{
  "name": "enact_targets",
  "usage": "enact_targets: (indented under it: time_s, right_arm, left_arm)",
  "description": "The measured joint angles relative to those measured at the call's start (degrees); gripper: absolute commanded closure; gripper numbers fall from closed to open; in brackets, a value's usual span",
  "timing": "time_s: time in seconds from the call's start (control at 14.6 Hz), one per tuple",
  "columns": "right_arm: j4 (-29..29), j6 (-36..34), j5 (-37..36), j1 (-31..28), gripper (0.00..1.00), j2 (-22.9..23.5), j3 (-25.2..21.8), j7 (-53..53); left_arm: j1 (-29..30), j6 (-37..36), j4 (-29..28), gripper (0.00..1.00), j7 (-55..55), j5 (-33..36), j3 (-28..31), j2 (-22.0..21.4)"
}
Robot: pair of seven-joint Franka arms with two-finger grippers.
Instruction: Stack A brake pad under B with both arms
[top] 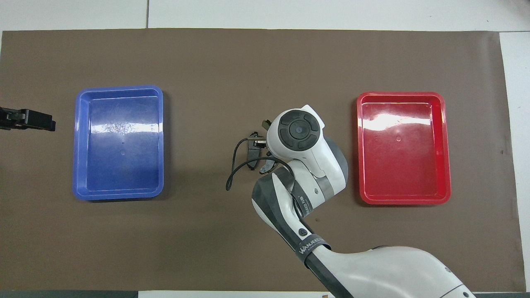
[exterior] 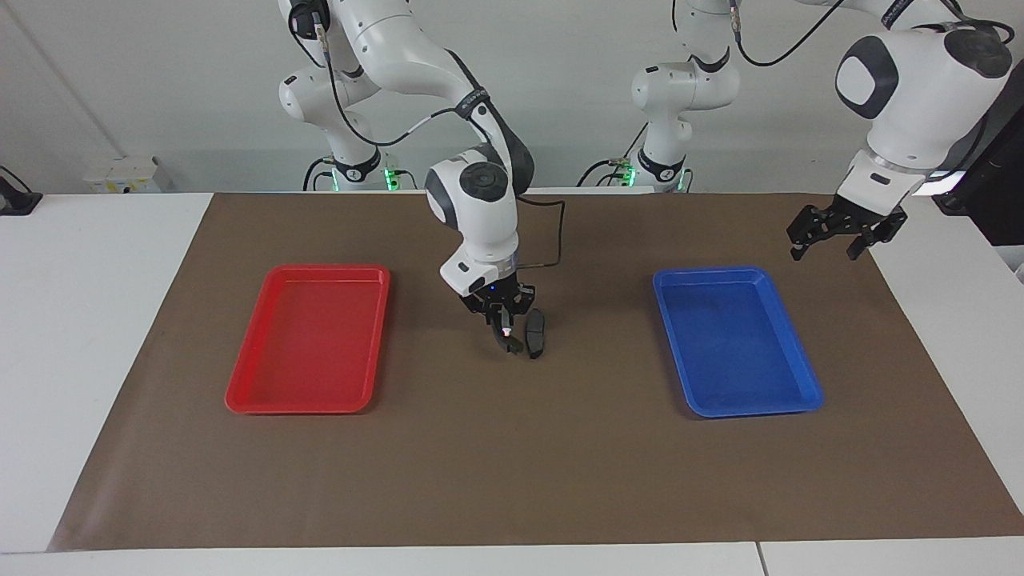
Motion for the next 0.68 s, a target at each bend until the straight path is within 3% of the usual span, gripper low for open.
enact_targets:
  time_s: [0.68]
  right_arm:
    - [2.6, 2.7, -1.3, 2.3, 1.0, 4.3, -0.1, 2.4]
  left_arm:
    - [1.8, -4.8, 2.2, 0.01, 3.2, 0.0, 0.0, 0.0]
